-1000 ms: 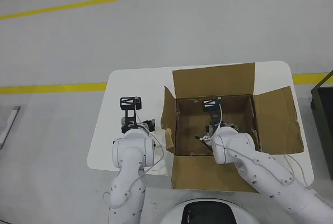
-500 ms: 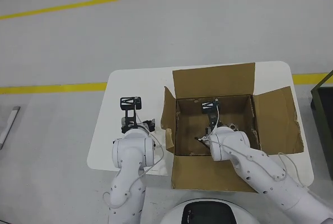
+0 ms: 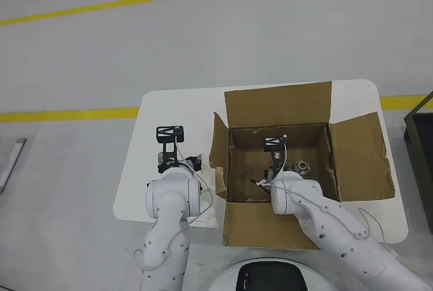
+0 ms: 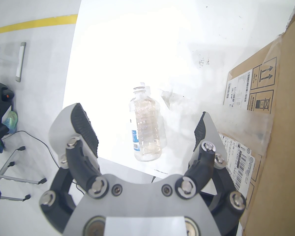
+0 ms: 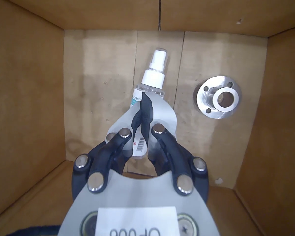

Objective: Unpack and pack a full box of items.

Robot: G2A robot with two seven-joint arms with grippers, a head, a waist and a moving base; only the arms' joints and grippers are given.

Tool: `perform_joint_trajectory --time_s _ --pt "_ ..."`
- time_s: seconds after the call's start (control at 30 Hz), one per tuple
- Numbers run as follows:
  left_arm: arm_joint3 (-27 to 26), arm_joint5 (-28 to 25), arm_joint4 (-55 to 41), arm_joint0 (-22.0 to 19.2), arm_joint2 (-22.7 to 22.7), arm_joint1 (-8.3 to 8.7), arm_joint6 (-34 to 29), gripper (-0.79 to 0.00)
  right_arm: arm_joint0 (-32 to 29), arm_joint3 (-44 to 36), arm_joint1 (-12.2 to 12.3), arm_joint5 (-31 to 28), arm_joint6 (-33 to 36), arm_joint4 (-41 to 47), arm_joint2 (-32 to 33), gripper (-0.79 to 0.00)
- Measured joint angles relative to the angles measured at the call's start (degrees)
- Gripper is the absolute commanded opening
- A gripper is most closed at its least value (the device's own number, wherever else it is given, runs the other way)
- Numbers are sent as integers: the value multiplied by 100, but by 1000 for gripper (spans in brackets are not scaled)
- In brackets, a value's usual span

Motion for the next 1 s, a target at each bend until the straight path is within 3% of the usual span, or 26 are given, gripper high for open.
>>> perform_joint_trajectory --time_s 0.3,1.0 --pt "0 0 0 0 0 0 0 0 -115 19 -82 20 -378 353 290 -456" --pt "0 0 0 0 0 0 0 0 278 1025 -382 -59 -270 349 7 -431"
